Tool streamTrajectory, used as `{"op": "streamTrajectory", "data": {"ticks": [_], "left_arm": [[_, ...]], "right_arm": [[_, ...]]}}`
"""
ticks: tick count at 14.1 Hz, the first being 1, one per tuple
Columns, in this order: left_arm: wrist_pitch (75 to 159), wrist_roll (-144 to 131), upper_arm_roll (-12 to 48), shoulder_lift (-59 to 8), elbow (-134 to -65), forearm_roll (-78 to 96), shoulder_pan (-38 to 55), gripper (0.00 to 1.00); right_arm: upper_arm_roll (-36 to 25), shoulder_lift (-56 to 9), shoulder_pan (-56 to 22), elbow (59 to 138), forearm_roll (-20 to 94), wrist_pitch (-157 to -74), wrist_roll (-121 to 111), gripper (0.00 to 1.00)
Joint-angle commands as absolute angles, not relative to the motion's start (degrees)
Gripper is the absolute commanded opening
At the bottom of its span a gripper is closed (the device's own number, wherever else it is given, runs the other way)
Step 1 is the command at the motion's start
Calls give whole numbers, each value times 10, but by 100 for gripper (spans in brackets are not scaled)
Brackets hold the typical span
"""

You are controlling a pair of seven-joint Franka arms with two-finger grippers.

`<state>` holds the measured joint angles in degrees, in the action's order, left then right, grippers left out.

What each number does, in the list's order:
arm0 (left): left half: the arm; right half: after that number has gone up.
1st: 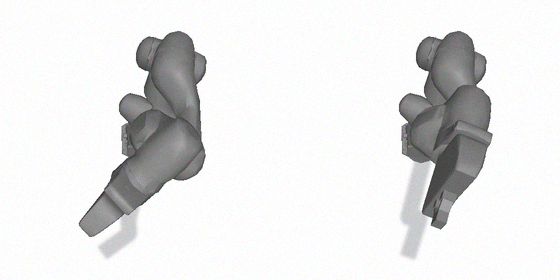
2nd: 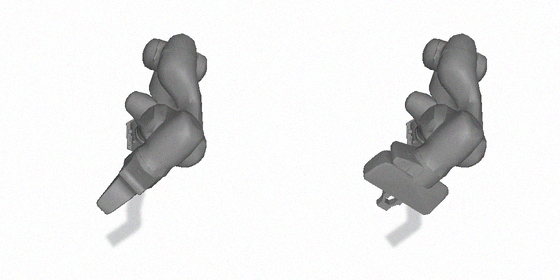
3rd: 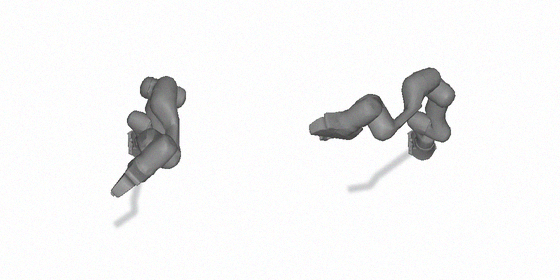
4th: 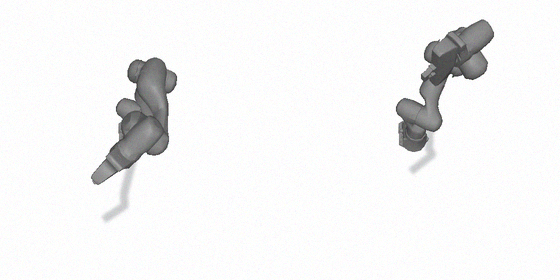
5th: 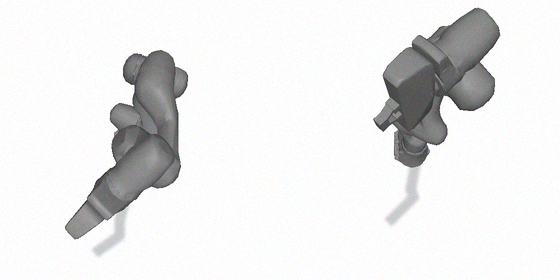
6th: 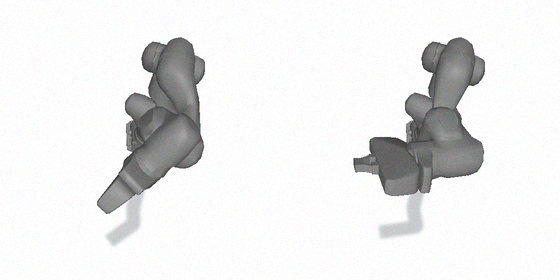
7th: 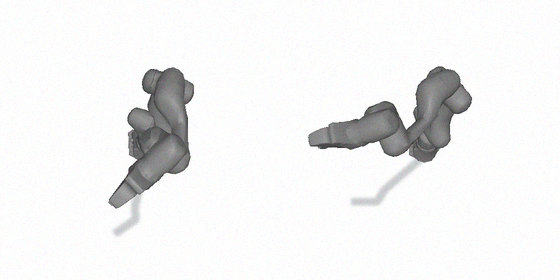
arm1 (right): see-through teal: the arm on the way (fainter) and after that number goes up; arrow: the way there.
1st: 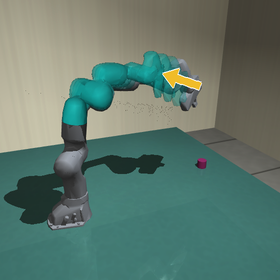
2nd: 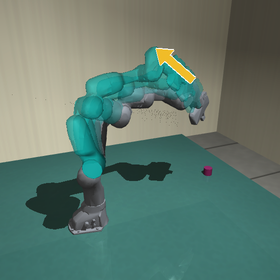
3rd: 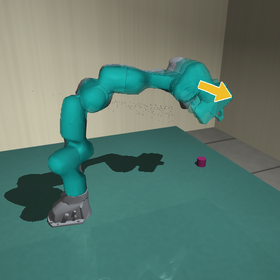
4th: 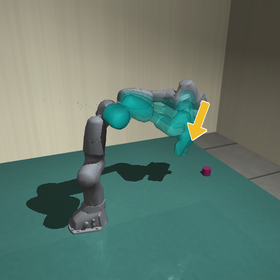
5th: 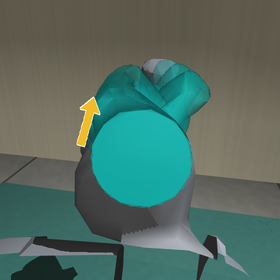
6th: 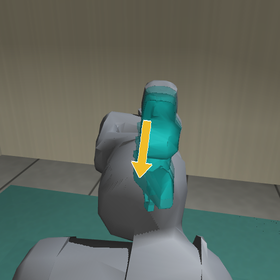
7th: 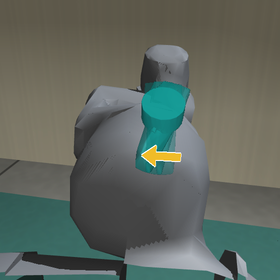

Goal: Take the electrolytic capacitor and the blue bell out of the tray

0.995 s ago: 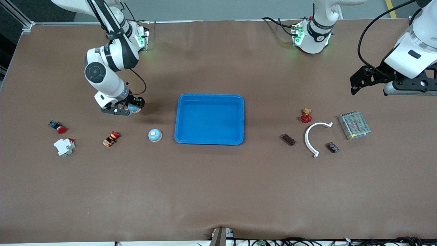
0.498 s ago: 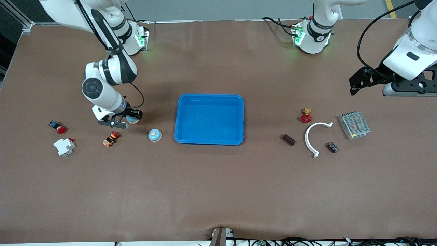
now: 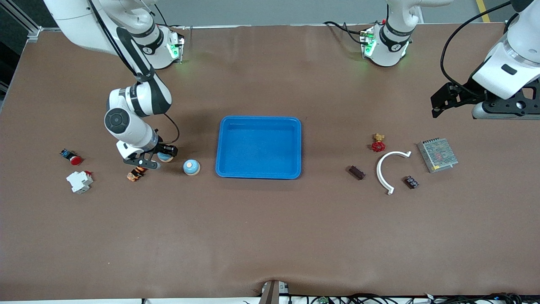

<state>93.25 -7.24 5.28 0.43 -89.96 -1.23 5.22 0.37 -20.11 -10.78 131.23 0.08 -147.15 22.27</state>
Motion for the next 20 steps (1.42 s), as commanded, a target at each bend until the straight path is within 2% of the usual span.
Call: {"op": "streamTrajectory", "data": {"ticks": [1, 6, 7, 8, 9, 13, 17, 20], "left_arm": [[931, -79, 54, 4, -895, -4, 50, 100], [931, -79, 53, 7, -894, -4, 47, 100], [931, -79, 53, 7, -894, -4, 47, 100], [931, -79, 53, 7, -895, -4, 47, 100], [931, -79, 52, 6, -894, -4, 46, 100], [930, -78, 51, 4, -895, -9, 45, 100], [930, -76, 50, 4, -894, -10, 46, 100], [930, -75, 50, 4, -895, -10, 44, 100]], "right_arm": [[11, -236, -97, 1295, 3, -1500, 229, 0], [11, -267, -95, 1282, 3, -1529, 229, 0], [11, -270, -93, 1279, 3, -1528, 230, 8], [11, -270, -93, 1279, 3, -1528, 231, 70], [11, -270, -94, 1279, 3, -1528, 231, 100], [11, -258, -96, 1267, 3, -1502, 229, 100], [12, -250, -103, 1180, 3, -1346, 257, 100], [14, -252, -120, 1138, 4, -1307, 295, 100]]}}
